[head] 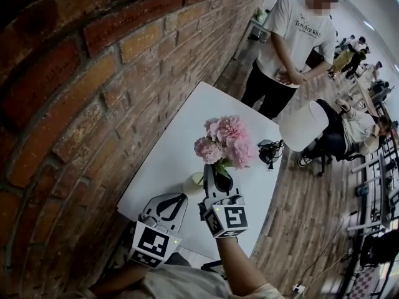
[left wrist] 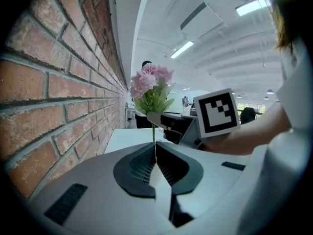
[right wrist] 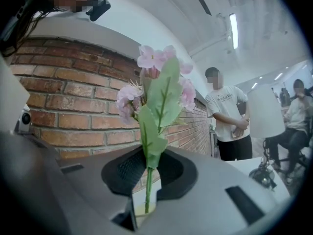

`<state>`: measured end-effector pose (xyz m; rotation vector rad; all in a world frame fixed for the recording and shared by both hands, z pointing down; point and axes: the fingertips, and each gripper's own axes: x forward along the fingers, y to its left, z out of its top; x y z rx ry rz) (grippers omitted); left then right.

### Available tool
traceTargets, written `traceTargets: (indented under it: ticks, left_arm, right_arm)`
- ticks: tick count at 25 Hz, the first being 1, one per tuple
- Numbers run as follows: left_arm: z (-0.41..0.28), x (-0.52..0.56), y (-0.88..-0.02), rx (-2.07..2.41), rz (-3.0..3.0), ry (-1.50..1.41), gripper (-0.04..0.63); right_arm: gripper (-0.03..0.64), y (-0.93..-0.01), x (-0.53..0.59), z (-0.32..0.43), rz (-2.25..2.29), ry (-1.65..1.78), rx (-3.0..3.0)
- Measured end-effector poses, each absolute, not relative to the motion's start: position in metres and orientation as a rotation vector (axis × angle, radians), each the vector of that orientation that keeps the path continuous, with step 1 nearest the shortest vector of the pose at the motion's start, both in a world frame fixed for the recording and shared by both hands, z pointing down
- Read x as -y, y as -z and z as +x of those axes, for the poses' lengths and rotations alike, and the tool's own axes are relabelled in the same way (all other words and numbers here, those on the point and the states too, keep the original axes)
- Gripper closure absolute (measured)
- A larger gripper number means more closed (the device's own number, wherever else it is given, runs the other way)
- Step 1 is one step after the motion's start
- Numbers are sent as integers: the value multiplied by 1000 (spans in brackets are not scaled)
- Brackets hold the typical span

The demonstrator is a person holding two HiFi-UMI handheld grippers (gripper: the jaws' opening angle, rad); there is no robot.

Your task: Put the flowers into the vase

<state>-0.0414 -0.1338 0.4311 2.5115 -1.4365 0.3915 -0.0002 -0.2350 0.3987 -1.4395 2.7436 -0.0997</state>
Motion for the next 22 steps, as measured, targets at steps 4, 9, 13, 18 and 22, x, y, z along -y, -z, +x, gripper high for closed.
traceTargets:
  ticks: [4, 9, 13, 18, 22]
  left_arm:
    - [-37, 137, -426, 1437, 2507, -391, 586]
    - [-35, 137, -425, 1434, 2514, -396, 586]
    - [-34, 137, -423, 1435, 2513, -404, 586]
    - [-31, 137, -423, 1433, 2514, -414, 586]
    - [-31, 140, -423, 1436, 2513, -414, 586]
  right_arm:
    - [563, -402, 237, 2, -1448, 97, -2755]
    - [563, -410, 236, 1, -1463, 97, -2769]
    - [563, -411, 236, 1, -1469, 105, -2779]
    - [563, -418, 236, 1, -1495, 120, -2806]
    - [563, -424, 238, 1, -1512, 137, -2833]
